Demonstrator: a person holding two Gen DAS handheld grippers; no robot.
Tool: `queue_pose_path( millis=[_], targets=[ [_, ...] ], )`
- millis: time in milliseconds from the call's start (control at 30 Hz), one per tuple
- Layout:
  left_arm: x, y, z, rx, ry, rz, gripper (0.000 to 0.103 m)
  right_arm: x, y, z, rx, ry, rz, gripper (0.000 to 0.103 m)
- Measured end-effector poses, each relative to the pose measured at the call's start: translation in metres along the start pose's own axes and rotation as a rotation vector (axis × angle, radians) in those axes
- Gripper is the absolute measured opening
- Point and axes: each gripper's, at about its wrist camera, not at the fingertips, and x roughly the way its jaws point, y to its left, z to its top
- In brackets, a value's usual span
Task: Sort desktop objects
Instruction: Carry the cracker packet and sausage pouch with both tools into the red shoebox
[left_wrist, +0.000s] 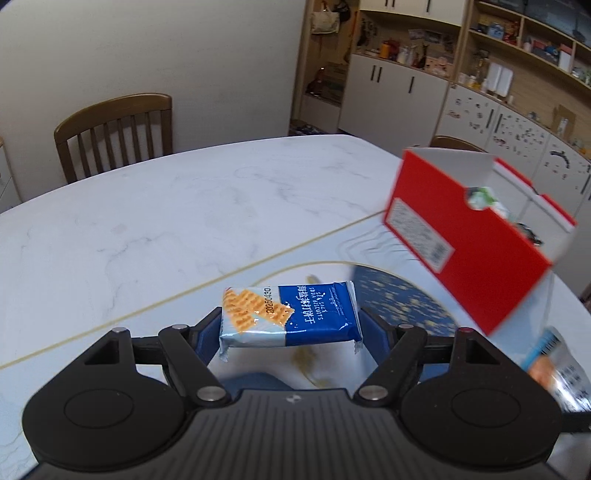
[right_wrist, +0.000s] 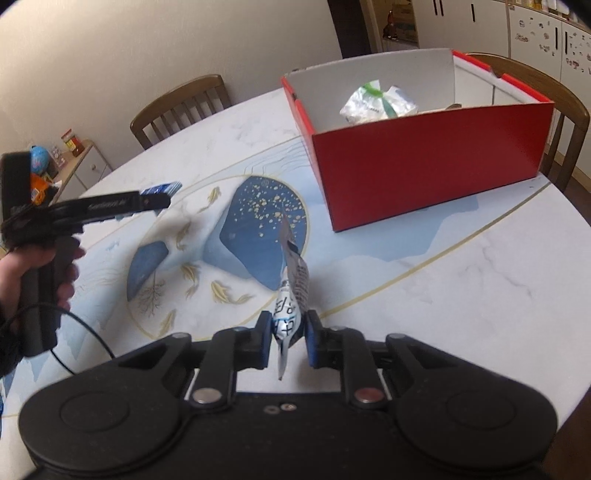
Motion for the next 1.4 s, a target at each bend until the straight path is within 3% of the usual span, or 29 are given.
queue_pose_path(
  millis=[433, 700, 1400],
  targets=[
    [-0.069, -0.047, 0.0, 0.075, -0.03, -0.082, 0.076, -0.046, -0.003, 0.0, 0.031, -0.084, -0.022, 0.018],
    [-0.091, -0.083, 0.006, 0.115, -0.059, -0.113, 0.076, -0.068, -0.017, 0.012, 0.034, -0.121, 0.0, 0.018],
    [-0.053, -0.205, 0.059, 0.093, -0.095, -0.094, 0.076, -0.088, -0.123, 0.11, -0.064, -0.118, 0.087, 0.018]
  ],
)
